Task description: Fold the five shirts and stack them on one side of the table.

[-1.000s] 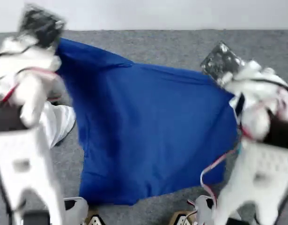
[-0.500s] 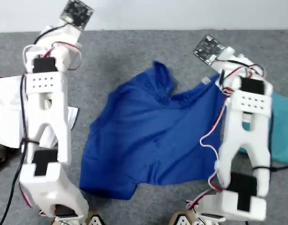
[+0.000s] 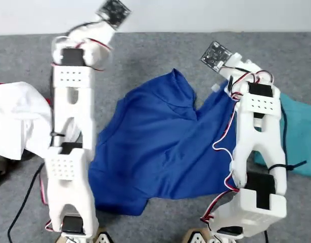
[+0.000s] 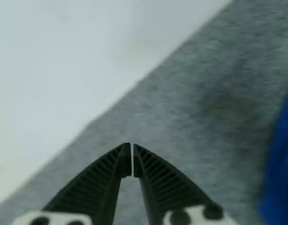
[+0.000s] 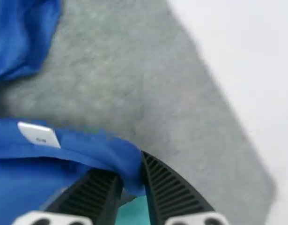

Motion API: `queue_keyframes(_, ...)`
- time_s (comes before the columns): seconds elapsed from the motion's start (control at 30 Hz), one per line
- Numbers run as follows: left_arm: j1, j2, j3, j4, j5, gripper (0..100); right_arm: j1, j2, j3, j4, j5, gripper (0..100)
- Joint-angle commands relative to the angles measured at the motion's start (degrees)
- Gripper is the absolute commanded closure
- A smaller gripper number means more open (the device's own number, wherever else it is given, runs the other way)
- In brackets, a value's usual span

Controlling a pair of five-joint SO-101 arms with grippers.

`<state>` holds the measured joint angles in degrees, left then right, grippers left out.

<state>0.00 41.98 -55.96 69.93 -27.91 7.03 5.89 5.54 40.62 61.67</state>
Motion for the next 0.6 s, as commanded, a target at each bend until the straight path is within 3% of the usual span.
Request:
queue_keyframes(0.0,3.3,3.0,-5.4,4.1,7.7,98,2.0,-0.7,-0.5,6.4,0.2,98.8)
queue_keyframes(0.17,7.7,10.3,-8.1,12.6,11.3,97,3.7,-0.7,-0.6,13.1,0.2,98.8)
queue_keyframes(0.37,9.2,16.8,-12.6,19.8,20.8,83,4.3,-0.7,-0.6,18.2,0.1,98.8)
queue_keyframes(0.57,9.2,22.4,-14.0,26.0,21.7,81,4.2,-0.7,-0.7,19.4,-4.1,98.8)
